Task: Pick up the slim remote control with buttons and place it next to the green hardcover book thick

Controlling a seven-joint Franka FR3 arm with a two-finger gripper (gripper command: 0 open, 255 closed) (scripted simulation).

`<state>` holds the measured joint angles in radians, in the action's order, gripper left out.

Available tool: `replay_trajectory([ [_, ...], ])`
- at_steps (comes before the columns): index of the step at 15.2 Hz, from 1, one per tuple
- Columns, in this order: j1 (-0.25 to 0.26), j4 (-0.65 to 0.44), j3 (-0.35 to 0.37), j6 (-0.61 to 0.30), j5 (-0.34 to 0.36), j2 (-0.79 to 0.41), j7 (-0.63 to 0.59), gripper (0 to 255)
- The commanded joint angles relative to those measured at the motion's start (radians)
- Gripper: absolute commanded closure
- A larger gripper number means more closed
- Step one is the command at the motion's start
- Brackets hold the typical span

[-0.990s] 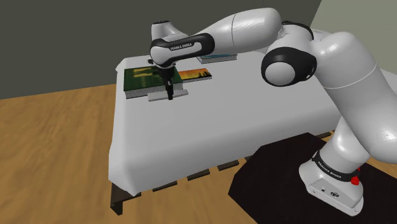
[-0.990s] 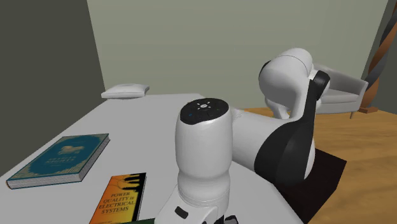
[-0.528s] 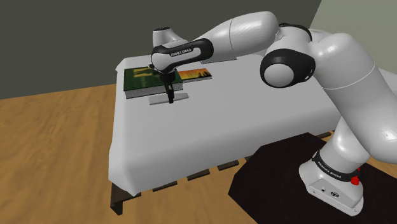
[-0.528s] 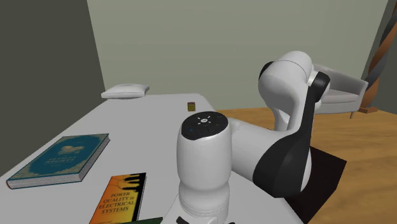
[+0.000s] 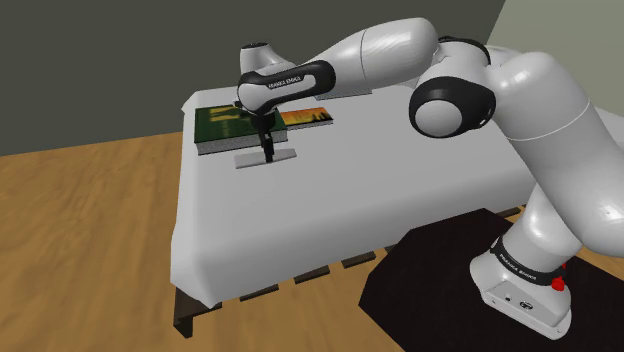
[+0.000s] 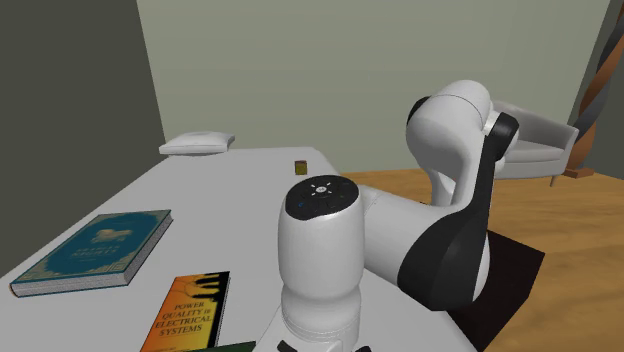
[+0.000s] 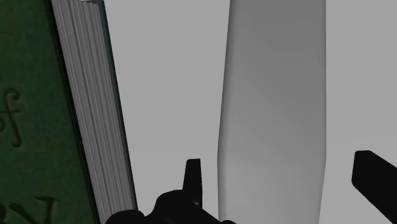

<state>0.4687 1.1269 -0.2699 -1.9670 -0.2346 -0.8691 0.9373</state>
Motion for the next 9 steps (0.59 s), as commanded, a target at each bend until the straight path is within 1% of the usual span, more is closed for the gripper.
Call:
replay_trajectory([
  [1, 0.000, 0.000, 0.000, 0.000, 0.000, 0.000, 0.000, 0],
  [5, -0.004, -0.061, -0.007, 0.099, 0.010, 0.039, -0.008, 0],
  [9, -0.004, -0.061, -0.007, 0.099, 0.010, 0.039, -0.008, 0],
])
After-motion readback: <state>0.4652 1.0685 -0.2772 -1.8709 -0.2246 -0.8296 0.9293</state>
